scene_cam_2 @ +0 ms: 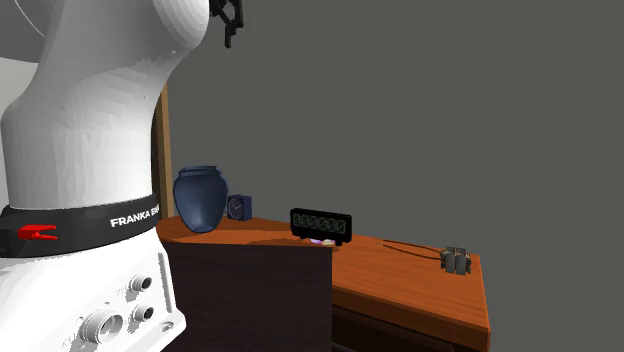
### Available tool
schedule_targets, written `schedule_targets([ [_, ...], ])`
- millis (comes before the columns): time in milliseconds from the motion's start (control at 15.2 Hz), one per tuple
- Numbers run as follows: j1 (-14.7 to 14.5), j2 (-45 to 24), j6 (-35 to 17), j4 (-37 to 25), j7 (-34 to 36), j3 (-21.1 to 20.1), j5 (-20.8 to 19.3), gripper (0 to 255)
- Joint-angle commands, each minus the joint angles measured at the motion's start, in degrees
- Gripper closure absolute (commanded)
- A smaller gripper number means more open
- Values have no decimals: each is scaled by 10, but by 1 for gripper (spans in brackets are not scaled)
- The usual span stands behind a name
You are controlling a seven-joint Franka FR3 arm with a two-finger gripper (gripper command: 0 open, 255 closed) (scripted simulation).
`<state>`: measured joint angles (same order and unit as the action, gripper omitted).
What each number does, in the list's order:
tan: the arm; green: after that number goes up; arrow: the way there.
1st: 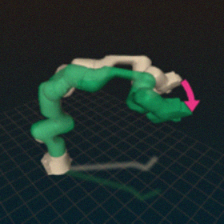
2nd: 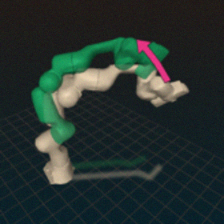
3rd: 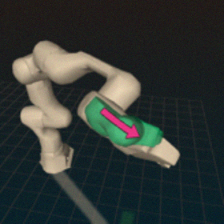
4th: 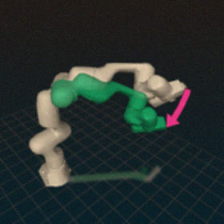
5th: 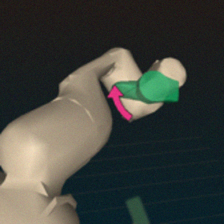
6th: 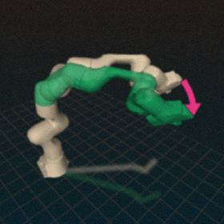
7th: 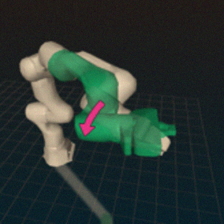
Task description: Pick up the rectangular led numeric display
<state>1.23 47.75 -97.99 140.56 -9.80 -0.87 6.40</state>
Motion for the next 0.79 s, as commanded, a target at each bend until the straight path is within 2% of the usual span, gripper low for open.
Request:
schedule_targets([
  [0, 0, 0, 0, 0, 0, 0, 0, 0],
  [330, -3, -31, -83, 56, -105, 52, -30, 0],
  [726, -9, -111, -192, 89, -231, 118, -59, 0],
])
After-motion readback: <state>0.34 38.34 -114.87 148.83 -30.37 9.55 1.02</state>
